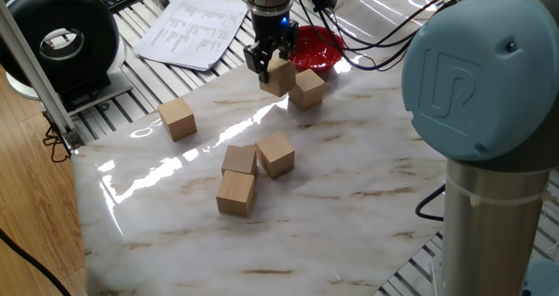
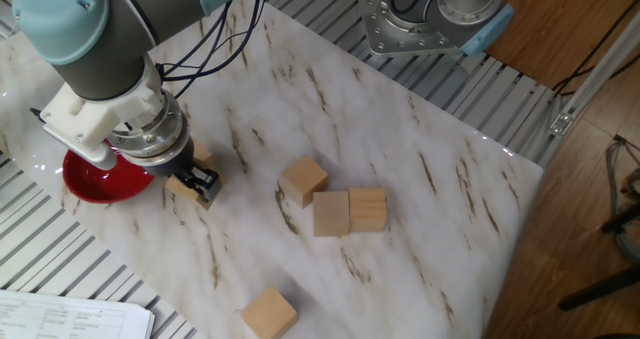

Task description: Stack the blocks into a pyramid shape

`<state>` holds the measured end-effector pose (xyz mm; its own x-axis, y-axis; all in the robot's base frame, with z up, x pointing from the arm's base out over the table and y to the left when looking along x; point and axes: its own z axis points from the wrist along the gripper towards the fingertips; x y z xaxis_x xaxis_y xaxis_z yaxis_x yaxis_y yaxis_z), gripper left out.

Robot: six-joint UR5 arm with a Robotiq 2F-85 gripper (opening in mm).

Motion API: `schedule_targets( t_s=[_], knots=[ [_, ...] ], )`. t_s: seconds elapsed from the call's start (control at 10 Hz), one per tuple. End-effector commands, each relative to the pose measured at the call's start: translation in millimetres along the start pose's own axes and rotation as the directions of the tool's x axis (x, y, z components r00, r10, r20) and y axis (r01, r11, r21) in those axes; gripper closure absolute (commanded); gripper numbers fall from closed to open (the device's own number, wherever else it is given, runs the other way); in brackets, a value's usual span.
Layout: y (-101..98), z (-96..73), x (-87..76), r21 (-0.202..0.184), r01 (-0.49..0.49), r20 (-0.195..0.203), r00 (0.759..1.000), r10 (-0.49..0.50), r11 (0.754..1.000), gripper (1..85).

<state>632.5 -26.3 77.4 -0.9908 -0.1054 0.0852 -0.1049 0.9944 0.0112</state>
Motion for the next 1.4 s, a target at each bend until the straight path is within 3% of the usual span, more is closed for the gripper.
schedule_targets(
  t_s=[0.0,0.7,1.0,1.3],
  knots=[
    [1.3,-4.3,3.8,-0.008,-0.011,0.003,1.0,0.011,1.0,50.3],
    [0.7,-2.4,9.9,-0.015,-0.043,-0.012,0.999,0.043,0.999,51.3],
    [9.5,-1.7,8.5,-0.051,-0.083,-0.016,0.997,0.082,0.995,51.3],
    [5.7,-1.0,12.6,-0.037,-0.105,-0.033,0.994,0.104,0.994,51.7]
  ],
)
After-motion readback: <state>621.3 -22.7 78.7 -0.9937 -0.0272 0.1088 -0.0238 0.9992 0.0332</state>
